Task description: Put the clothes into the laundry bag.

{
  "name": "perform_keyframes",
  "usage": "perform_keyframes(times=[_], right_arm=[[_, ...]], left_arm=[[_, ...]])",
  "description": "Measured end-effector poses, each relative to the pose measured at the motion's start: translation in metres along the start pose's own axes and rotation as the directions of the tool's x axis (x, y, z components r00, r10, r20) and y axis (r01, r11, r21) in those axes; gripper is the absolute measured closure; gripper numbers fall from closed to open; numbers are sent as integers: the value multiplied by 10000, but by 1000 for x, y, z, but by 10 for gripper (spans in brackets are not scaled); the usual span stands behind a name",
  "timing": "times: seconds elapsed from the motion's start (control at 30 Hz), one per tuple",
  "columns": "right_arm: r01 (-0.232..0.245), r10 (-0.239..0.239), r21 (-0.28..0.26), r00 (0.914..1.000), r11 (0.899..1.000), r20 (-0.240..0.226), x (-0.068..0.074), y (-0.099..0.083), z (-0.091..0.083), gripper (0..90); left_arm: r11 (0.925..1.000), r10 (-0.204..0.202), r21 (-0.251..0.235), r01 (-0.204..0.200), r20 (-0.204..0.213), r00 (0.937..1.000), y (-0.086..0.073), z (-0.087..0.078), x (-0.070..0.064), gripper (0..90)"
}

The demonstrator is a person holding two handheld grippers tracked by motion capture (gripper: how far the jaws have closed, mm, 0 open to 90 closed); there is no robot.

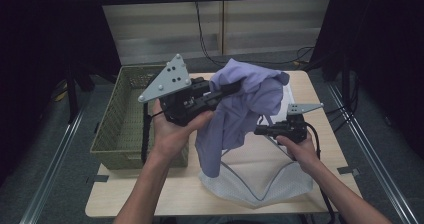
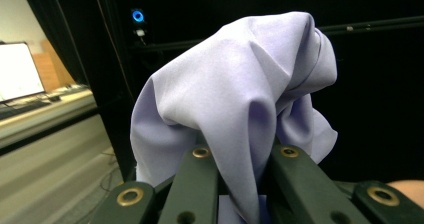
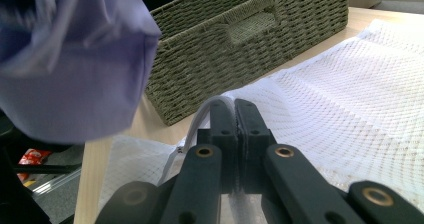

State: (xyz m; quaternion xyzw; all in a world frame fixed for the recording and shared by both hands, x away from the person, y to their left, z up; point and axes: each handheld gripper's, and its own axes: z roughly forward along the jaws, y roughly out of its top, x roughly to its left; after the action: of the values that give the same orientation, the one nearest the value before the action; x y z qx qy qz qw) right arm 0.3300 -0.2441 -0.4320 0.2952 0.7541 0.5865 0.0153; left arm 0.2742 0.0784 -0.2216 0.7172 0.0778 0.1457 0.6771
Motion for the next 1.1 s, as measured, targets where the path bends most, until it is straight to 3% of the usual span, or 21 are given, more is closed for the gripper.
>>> perform_keyframes(times=[0.17, 0.3, 0.53, 0.63, 0.9, 1.1], right_arm=[[-31, 31, 45, 10000, 10000, -3, 0, 0, -1, 886], [-57, 57, 70, 10000, 10000, -28, 0, 0, 0, 886], [-58, 58, 94, 10000, 9999, 11, -1, -1, 1, 886], [-49, 49, 96, 10000, 9999, -3, -1, -1, 0, 886], [43, -43, 183, 10000, 9998, -1, -2, -2, 0, 886], [-52, 52, 240, 10000, 9997, 27, -1, -2, 1, 886]], left_arm=[[9981, -82, 616, 71, 169, 9998, -18, 7, 1, 862], [9964, -211, 819, 199, 128, 9997, -33, 14, 0, 862], [9924, -192, 1220, 140, 411, 9990, -49, 24, -4, 862], [9915, -336, 1277, 265, 537, 9980, -57, 25, -6, 862], [9800, -505, 1948, 400, 494, 9975, -76, 25, -5, 862], [9759, -783, 2092, 623, 691, 9945, -90, 24, -6, 861]])
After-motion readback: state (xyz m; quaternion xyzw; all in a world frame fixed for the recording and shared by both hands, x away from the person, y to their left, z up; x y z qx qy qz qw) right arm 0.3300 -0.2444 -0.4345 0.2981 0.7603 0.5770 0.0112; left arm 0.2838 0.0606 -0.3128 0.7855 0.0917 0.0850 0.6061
